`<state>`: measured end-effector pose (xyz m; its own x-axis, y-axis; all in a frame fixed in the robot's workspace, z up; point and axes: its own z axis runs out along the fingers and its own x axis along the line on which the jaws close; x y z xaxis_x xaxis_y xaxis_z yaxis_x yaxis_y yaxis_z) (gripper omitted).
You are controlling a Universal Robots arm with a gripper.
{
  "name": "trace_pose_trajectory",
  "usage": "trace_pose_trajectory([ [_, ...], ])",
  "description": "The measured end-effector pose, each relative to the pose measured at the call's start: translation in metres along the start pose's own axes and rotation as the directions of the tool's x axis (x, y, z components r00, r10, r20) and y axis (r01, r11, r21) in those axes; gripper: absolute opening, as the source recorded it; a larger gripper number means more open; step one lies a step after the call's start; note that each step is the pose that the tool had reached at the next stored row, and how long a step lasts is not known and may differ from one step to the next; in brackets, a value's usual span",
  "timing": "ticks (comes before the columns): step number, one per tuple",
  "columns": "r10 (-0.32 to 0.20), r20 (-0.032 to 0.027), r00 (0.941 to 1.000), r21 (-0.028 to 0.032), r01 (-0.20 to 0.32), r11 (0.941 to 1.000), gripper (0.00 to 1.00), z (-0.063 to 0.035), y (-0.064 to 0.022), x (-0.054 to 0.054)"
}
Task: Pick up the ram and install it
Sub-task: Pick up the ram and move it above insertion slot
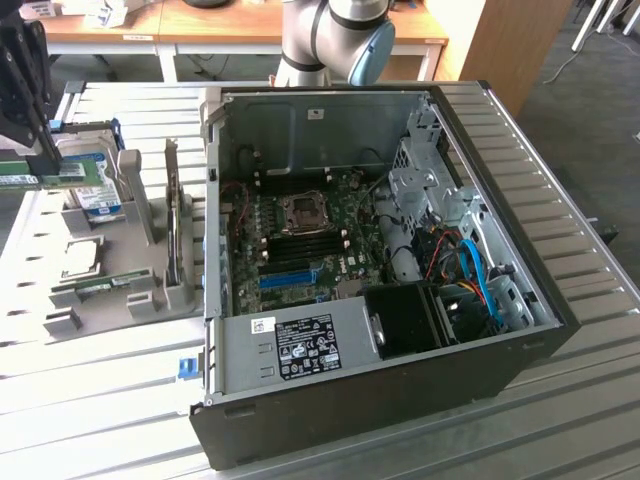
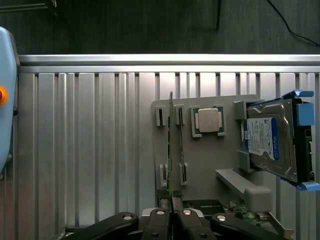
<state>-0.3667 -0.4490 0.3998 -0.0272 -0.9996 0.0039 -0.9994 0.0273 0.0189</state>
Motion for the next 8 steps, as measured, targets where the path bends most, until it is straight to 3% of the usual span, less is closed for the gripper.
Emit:
trace_pose_trajectory([
  [8, 0.000, -0.0002, 1.0000, -0.0002, 0.000, 1.0000, 0.12, -0.0003, -0.0061, -0.0001],
])
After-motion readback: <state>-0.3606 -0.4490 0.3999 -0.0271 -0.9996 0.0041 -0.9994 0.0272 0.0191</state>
